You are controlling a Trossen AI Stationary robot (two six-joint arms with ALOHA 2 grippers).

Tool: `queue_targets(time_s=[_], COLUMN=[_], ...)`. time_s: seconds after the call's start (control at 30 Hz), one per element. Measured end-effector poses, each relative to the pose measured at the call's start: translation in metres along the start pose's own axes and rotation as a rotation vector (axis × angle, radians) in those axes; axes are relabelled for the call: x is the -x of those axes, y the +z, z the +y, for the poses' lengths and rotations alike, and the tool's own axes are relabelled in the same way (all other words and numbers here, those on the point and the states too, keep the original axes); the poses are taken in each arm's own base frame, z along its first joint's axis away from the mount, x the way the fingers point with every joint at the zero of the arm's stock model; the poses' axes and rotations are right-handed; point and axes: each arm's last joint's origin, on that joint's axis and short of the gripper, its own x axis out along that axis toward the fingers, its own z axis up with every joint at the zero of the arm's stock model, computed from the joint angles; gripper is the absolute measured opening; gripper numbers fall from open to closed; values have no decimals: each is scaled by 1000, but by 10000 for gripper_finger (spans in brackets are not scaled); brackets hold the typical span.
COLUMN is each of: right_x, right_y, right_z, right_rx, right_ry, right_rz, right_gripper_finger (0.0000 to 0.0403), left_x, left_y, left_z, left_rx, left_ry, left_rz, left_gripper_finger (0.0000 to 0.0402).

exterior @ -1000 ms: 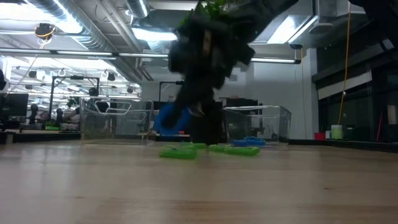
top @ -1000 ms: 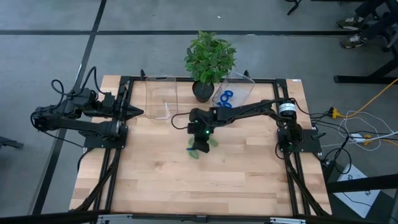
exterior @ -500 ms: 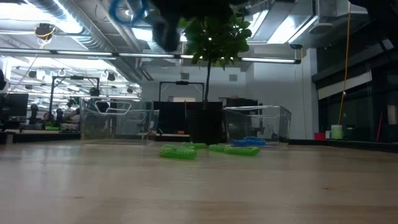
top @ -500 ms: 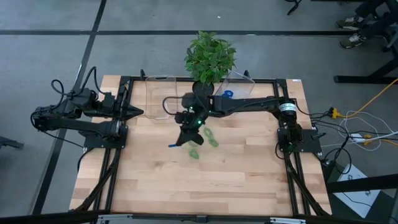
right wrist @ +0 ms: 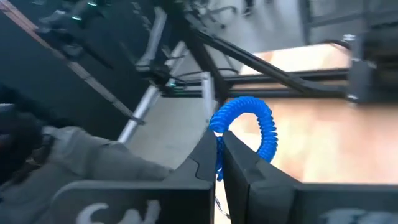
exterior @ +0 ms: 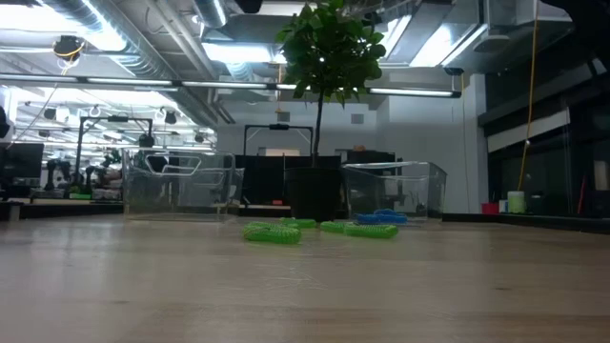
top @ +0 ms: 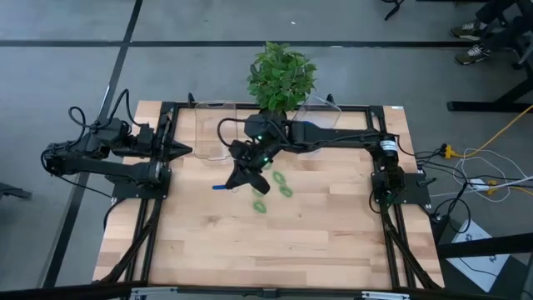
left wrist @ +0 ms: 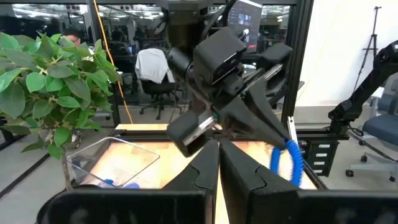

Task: Sort spring keychains
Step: Put the blue spring keychain into the right transparent bin

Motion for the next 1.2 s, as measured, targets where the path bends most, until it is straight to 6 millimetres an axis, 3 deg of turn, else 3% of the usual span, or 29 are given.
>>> queue_targets(time_s=[0.37, 0.8, 1.2], right_x=[22, 78, 104], right_y=[3, -3, -8], right_z=[14, 40, 30], right_rx=[25, 60, -23], right_ry=[-239, -541, -610], right_rz=[161, 458, 543], right_gripper_finger=[11, 6, 3], left_x=[0, 0, 0], left_y=[0, 0, 0], left_z=[0, 0, 0], left_rx=[0, 0, 0], left_ry=[-1, 0, -1], left_rz=[0, 0, 0], left_gripper_finger=[11, 11, 12])
